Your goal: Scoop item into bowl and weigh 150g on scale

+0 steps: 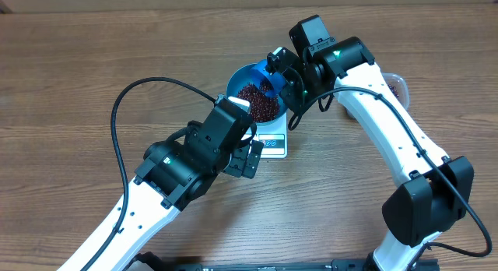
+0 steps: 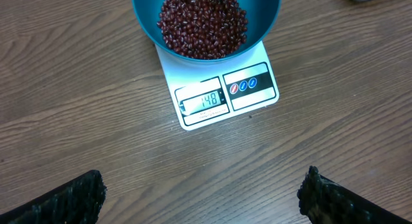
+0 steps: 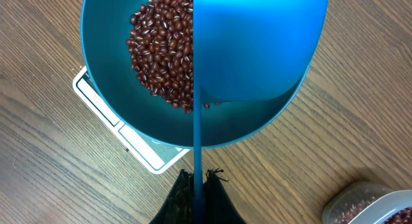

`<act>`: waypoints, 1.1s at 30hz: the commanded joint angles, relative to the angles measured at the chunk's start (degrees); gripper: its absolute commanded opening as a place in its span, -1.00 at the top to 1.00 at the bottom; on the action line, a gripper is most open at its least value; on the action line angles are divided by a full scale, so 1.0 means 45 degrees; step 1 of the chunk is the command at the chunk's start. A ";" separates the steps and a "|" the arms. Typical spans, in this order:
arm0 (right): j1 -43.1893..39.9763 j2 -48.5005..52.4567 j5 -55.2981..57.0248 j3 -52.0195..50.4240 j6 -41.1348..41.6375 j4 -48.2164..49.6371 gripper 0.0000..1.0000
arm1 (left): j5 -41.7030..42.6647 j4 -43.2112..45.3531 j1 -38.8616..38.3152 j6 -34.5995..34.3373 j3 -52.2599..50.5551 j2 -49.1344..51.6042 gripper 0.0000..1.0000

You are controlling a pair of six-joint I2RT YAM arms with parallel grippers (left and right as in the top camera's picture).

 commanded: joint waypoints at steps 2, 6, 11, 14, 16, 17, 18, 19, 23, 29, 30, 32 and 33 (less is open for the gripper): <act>0.0024 -0.0534 0.0024 0.0359 0.0039 0.0058 0.92 | 0.0029 0.0044 0.0073 -0.0029 0.0049 -0.0170 -0.99; 0.0024 -0.0534 0.0024 0.0359 0.0039 0.0058 0.92 | 0.0029 0.0044 0.0073 -0.0029 0.0049 -0.0170 -1.00; 0.0024 -0.0534 0.0024 0.0359 0.0039 0.0053 0.92 | 0.0029 0.0044 0.0073 -0.0034 0.0049 -0.0170 -0.99; 0.0024 -0.0534 0.0024 0.0359 0.0039 0.0053 0.93 | 0.0029 0.0044 0.0073 -0.0034 0.0049 -0.0170 -0.99; 0.0024 -0.0534 0.0024 0.0359 0.0039 0.0058 0.92 | 0.0029 0.0044 0.0073 -0.0034 0.0049 -0.0170 -0.99; 0.0024 -0.0534 0.0029 0.0359 0.0039 0.0053 0.92 | 0.0029 0.0044 0.0073 -0.0034 0.0049 -0.0170 -1.00; 0.0024 -0.0534 0.0024 0.0359 0.0039 0.0053 0.92 | 0.0029 0.0044 0.0073 -0.0034 0.0049 -0.0170 -0.98; 0.0024 -0.0534 0.0024 0.0359 0.0034 0.0053 0.92 | 0.0029 0.0044 0.0073 -0.0034 0.0049 -0.0170 -0.99; 0.0049 -0.0534 -0.0374 0.0359 -0.1316 -0.0457 0.92 | 0.0029 0.0044 0.0073 -0.0029 0.0049 -0.0170 -1.00; 0.0049 -0.0534 -0.0325 0.0359 -0.1248 -0.0262 0.92 | 0.0029 0.0044 0.0073 -0.0034 0.0049 -0.0170 -0.99; 0.0049 -0.0534 -0.0321 0.0359 -0.1248 -0.0233 0.92 | 0.0029 0.0049 0.0073 -0.0029 0.0049 -0.0170 -1.00; 0.0049 -0.0534 -0.0321 0.0359 -0.1248 -0.0209 0.92 | 0.0029 0.0044 0.0073 -0.0034 0.0049 -0.0170 -0.99; 0.0049 -0.0534 -0.0321 0.0359 -0.1248 -0.0194 0.92 | 0.0029 0.0044 0.0073 -0.0034 0.0049 -0.0170 -0.99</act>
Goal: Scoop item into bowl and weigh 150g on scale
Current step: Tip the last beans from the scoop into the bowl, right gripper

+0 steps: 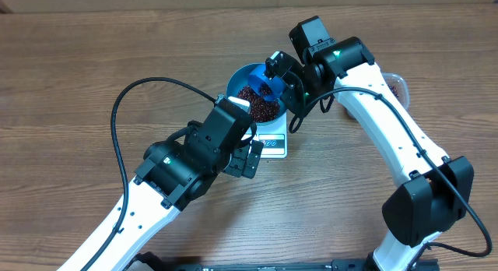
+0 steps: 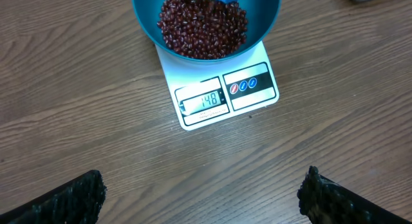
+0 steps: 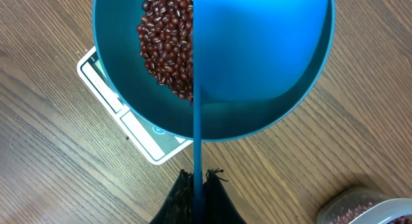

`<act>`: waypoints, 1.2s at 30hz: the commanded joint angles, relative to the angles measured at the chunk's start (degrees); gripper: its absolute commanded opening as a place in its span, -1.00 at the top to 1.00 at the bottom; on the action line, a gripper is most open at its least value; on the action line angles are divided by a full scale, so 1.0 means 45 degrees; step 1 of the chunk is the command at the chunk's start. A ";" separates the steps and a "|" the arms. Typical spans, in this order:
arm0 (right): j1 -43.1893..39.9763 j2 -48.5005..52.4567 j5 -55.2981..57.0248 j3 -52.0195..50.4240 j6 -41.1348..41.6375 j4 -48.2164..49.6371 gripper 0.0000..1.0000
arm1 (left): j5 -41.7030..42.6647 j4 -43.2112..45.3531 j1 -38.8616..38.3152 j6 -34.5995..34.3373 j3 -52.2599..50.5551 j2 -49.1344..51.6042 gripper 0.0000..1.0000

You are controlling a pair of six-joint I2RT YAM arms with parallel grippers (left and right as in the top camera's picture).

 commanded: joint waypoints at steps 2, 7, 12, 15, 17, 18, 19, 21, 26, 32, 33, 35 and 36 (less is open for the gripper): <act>0.0049 -0.0534 -0.0160 0.0359 -0.0189 0.0112 0.92 | 0.0029 0.0044 0.0073 -0.0034 0.0049 -0.0170 -0.99; 0.0049 -0.0534 -0.0204 0.0359 -0.0185 0.0112 0.92 | 0.0029 0.0044 0.0073 -0.0034 0.0049 -0.0170 -0.99; 0.0049 -0.0534 -0.0199 0.0359 0.0083 0.0112 0.92 | 0.0029 0.0044 0.0073 -0.0034 0.0049 -0.0170 -1.00; 0.0049 -0.0534 -0.0199 0.0359 0.0097 0.0112 0.92 | 0.0029 0.0044 0.0073 -0.0034 0.0049 -0.0170 -0.99; 0.0049 -0.0534 -0.0199 0.0359 0.0097 0.0112 0.92 | 0.0029 0.0044 0.0073 -0.0034 0.0049 -0.0170 -0.99; 0.0049 -0.0534 -0.0199 0.0359 0.0097 0.0112 0.93 | 0.0029 0.0044 0.0073 -0.0029 0.0049 -0.0170 -0.99; 0.0049 -0.0534 -0.0199 0.0359 0.0097 0.0112 0.92 | 0.0029 0.0044 0.0073 -0.0034 0.0049 -0.0170 -0.99; 0.0049 -0.0534 -0.0199 0.0359 0.0097 0.0112 0.92 | 0.0029 0.0044 0.0073 -0.0029 0.0049 -0.0170 -0.99; 0.0049 -0.0534 -0.0199 0.0359 0.0097 0.0112 0.92 | 0.0029 0.0049 0.0073 -0.0034 0.0049 -0.0170 -1.00; 0.0049 -0.0534 -0.0199 0.0359 0.0097 0.0112 0.92 | 0.0029 0.0044 0.0073 -0.0034 0.0049 -0.0170 -0.99; 0.0049 -0.0534 -0.0199 0.0359 0.0097 0.0112 0.92 | 0.0029 0.0044 0.0073 -0.0034 0.0049 -0.0170 -1.00; 0.0049 -0.0534 -0.0199 0.0359 0.0097 0.0112 0.92 | 0.0029 0.0044 0.0073 -0.0034 0.0049 -0.0170 -0.99; 0.0049 -0.0534 -0.0204 0.0359 0.0155 0.0112 0.92 | 0.0029 0.0044 0.0073 -0.0034 0.0049 -0.0170 -1.00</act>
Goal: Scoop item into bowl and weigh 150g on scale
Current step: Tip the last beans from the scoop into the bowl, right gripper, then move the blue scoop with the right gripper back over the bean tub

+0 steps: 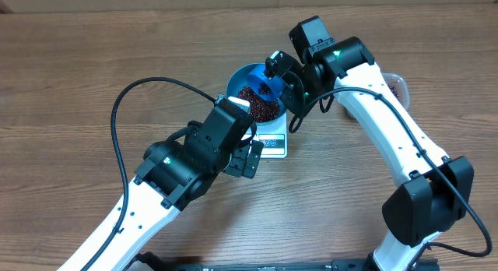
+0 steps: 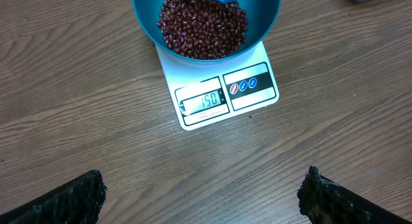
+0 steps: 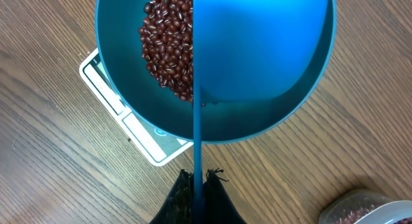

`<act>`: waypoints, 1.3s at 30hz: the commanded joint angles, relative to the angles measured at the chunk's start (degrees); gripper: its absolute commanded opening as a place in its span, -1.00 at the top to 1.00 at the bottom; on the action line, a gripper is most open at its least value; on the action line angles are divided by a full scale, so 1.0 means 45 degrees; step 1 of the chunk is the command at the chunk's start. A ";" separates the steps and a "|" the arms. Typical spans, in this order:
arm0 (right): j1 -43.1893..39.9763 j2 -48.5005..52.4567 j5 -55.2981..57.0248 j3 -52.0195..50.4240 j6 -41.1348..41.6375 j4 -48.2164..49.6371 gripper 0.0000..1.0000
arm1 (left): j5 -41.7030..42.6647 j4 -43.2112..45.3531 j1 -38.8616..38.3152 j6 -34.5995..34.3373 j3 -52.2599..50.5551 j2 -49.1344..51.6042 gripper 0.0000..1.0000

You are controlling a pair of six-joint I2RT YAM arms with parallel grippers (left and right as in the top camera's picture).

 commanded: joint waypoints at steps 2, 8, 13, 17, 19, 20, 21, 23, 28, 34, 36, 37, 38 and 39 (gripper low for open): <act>0.0049 -0.0534 -0.0146 0.0359 0.0427 0.0092 0.92 | 0.0029 0.0044 0.0073 -0.0039 0.0049 -0.0165 -0.99; -0.0257 -0.0534 -0.2113 0.0359 0.0427 -0.0019 0.92 | 0.0029 0.0044 0.0073 -0.0034 0.0049 -0.0165 -0.99; -0.0913 -0.0529 -0.4318 0.0325 0.0690 -0.0053 0.92 | 0.0029 0.0044 0.0073 -0.0039 0.0049 -0.0165 -1.00; -0.1826 -0.0359 -0.6800 0.0306 0.1146 -0.0121 0.92 | 0.0029 0.0044 0.0073 -0.0034 0.0049 -0.0165 -0.99; -0.2327 -0.0335 -0.7912 0.0301 0.1146 -0.0277 0.92 | 0.0029 0.0044 0.0073 -0.0034 0.0049 -0.0165 -0.99; -0.2555 -0.0330 -0.8335 0.0296 0.1146 -0.0340 0.92 | 0.0029 0.0044 0.0073 -0.0039 0.0049 -0.0165 -1.00; -0.2851 -0.0330 -0.8772 0.0301 0.1151 -0.0398 0.92 | 0.0029 0.0044 0.0073 -0.0034 0.0049 -0.0165 -0.99; -0.3478 -0.0330 -0.9335 0.0301 0.1292 -0.0495 0.92 | 0.0029 0.0044 0.0073 -0.0039 0.0049 -0.0165 -0.99; -0.5246 -0.0340 -0.9345 0.0301 0.1778 -0.0719 0.92 | 0.0029 0.0044 0.0073 -0.0034 0.0049 -0.0165 -1.00; -0.7461 -0.0345 -0.7664 0.0301 0.3429 -0.0879 0.93 | 0.0029 0.0044 0.0073 -0.0039 0.0049 -0.0165 -1.00; -0.7970 -0.0345 -0.6319 0.0301 0.4303 -0.0899 0.92 | 0.0029 0.0044 0.0073 -0.0034 0.0049 -0.0165 -0.99; -0.8145 -0.0364 -0.5644 0.0301 0.4629 -0.0923 0.92 | 0.0029 0.0044 0.0073 -0.0039 0.0049 -0.0165 -0.99; -0.8281 -0.0369 -0.4901 0.0301 0.4998 -0.0933 0.92 | 0.0029 0.0044 0.0073 -0.0039 0.0049 -0.0165 -0.99; -0.8378 -0.0423 -0.4017 0.0301 0.5445 -0.0957 0.92 | 0.0029 0.0044 0.0073 -0.0039 0.0049 -0.0165 -1.00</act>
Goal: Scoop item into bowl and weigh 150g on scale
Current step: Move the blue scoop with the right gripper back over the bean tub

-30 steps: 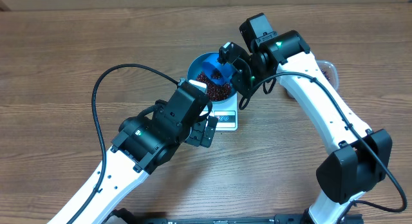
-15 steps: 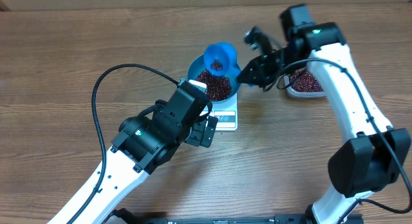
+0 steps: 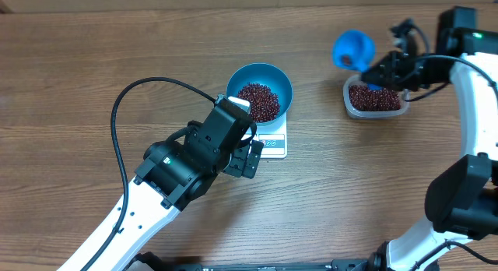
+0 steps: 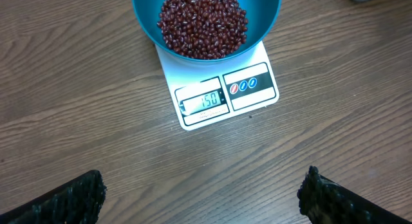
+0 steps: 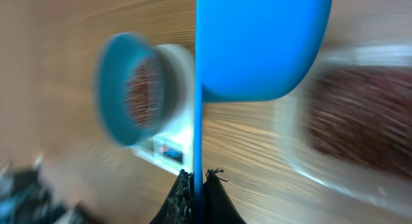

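A blue bowl [image 3: 259, 85] of red beans [image 4: 203, 21] stands on the white scale [image 4: 222, 89], whose display reads 150. My right gripper [image 5: 199, 176] is shut on the thin handle of a blue scoop [image 3: 353, 49], held in the air just left of the clear tub of beans [image 3: 375, 98] at the far right. The right wrist view is blurred by motion. My left gripper [image 4: 203, 192] stands open over bare wood in front of the scale, nothing between its fingers.
The left arm [image 3: 179, 166] lies across the table's near left, with its black cable [image 3: 124, 107] looping over the wood. The tub sits near the table's right side, under the right arm [image 3: 467, 76].
My right gripper has moved with the scoop from over the bowl to the far right, beside the bean tub. The scale still reads 150. The left arm has not moved.
The scoop was held over the bowl with the scale at 148, and still 148 a moment later. Then the display read 150 with the scoop still above the bowl. Now the scoop is away by the tub and the bowl stands uncovered.
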`<act>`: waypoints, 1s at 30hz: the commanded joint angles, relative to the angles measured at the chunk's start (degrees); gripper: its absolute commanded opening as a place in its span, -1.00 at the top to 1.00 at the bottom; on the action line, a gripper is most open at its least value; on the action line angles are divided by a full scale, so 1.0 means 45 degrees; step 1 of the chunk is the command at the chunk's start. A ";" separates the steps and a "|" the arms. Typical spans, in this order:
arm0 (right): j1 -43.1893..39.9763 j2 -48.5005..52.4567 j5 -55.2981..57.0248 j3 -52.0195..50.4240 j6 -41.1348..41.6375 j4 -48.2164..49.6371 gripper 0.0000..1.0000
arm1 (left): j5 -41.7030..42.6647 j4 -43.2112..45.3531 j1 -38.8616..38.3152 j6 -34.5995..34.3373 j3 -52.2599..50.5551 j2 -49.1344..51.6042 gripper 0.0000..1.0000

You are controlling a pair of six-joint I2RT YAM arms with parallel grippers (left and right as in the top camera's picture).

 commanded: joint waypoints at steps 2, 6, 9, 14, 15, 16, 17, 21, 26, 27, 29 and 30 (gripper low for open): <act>-0.0248 -0.0529 0.4250 0.0301 0.2317 -0.0053 0.92 | 0.0029 0.0049 0.0073 -0.0034 0.0049 -0.0170 -0.99; 0.0204 -0.0792 0.7349 0.0301 0.3279 -0.0068 0.92 | 0.0034 0.0044 0.0073 -0.0029 0.0049 -0.0170 -0.99; 0.0899 -0.0933 0.9583 0.0301 0.3366 -0.0335 0.92 | 0.0029 0.0044 0.0073 -0.0029 0.0049 -0.0170 -0.99; 0.2458 -0.0947 1.2978 0.0301 0.4012 -0.1069 0.92 | 0.0029 0.0044 0.0073 -0.0034 0.0049 -0.0170 -0.99; 0.2715 -0.0947 1.3216 0.0301 0.4022 -0.1117 0.92 | 0.0029 0.0044 0.0073 -0.0034 0.0049 -0.0170 -1.00; 0.2997 -0.0947 1.3493 0.0301 0.4017 -0.1175 0.92 | 0.0034 0.0044 0.0073 -0.0034 0.0049 -0.0170 -1.00; 0.3249 -0.0947 1.3726 0.0301 0.4022 -0.1253 0.92 | 0.0029 0.0049 0.0073 -0.0029 0.0049 -0.0170 -0.99; 0.4216 -0.0942 1.4834 0.0301 0.4153 -0.1671 0.92 | 0.0029 0.0044 0.0073 -0.0029 0.0049 -0.0170 -0.99; 0.4580 -0.0942 1.5256 0.0301 0.4813 -0.2307 0.92 | 0.0029 0.0049 0.0073 -0.0034 0.0049 -0.0170 -1.00; 0.4580 -0.0942 1.5256 0.0301 0.4935 -0.2346 0.92 | 0.0029 0.0044 0.0073 -0.0034 0.0049 -0.0170 -1.00; 0.4580 -0.0942 1.5242 0.0301 0.4983 -0.2395 0.92 | 0.0029 0.0044 0.0073 -0.0034 0.0049 -0.0170 -0.99; 0.4580 -0.0947 1.5174 0.0301 0.4998 -0.2380 0.92 | 0.0029 0.0044 0.0073 -0.0029 0.0049 -0.0170 -1.00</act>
